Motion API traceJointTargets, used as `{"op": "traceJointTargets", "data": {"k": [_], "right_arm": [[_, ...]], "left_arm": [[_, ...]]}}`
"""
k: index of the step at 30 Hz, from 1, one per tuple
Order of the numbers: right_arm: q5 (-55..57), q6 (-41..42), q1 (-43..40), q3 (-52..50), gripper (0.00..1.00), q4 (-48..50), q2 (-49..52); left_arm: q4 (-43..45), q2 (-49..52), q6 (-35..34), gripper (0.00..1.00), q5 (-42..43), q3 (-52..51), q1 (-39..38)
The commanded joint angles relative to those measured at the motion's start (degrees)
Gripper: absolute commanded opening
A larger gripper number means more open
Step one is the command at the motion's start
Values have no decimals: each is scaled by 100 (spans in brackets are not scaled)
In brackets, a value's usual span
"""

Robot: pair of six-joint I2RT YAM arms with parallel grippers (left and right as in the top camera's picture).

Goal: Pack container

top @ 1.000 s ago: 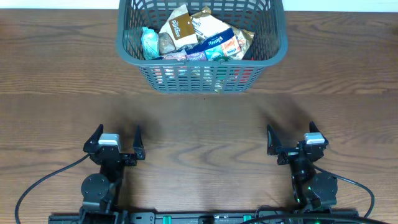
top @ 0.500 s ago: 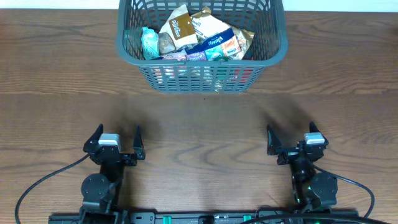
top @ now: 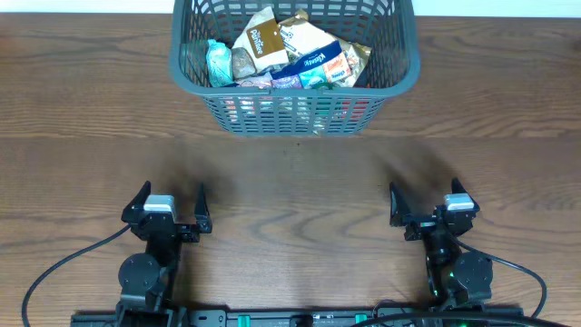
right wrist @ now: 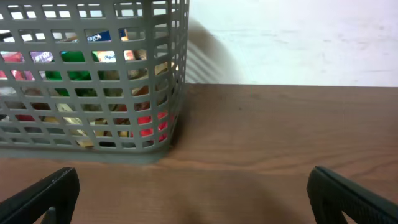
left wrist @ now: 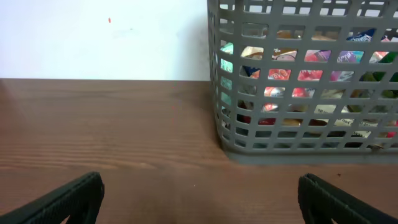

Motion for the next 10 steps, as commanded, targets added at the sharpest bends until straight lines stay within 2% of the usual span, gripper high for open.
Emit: {"op": "traceJointTargets", "data": {"k": [1,10], "right_arm": [[-7,-63,-57,-11,99,-26,-13],[-7,-63,-57,-11,99,-26,-13]], "left_arm": [[-227,-33,-92,98,-26,-111,-17],[-227,-35,-92,98,-26,-111,-17]]}}
